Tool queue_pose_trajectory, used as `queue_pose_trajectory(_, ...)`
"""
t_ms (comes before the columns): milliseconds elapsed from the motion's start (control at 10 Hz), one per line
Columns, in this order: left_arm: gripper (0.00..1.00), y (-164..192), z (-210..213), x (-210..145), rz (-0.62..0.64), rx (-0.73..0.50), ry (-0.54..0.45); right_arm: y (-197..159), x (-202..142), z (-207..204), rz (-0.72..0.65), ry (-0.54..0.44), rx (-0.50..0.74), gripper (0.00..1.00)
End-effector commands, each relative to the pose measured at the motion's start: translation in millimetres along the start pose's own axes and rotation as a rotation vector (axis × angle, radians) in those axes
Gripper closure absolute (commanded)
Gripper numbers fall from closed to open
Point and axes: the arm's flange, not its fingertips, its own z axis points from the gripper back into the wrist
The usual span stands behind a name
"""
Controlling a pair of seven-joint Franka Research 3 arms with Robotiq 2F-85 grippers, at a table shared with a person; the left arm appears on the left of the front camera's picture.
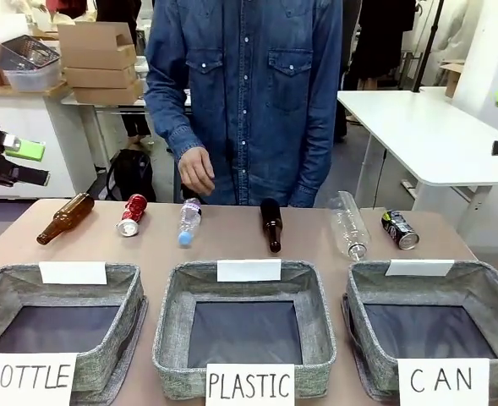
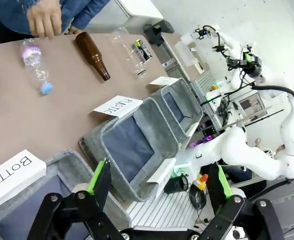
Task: Sort the can waste into the basket.
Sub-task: Pick up the can waste from the table and place it in the right Fabric basket.
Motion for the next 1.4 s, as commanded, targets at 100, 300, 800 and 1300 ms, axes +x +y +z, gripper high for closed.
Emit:
queue_pose_trajectory(100,0.00,-12,5,-4,-0.051,0.083,0.003,-1,6,-2,0.026,-0.007,0.016,0.00)
queue_pose_trajectory(300,0.00,9,7,18,-0.013,0.233,0.041,-1,6,-2,0.026,-0.007,0.016,0.00)
queue_pose_trajectory(800,0.00,41,10,74,-0.003,0.002,0.190,-1,6,-2,0.026,-0.007,0.016,0.00)
queue_pose_trajectory(1300,0.00,-26,117,-65,-0.187,-0.102,-0.109,-1,6,-2,0.026,-0.007,0.016,0.00)
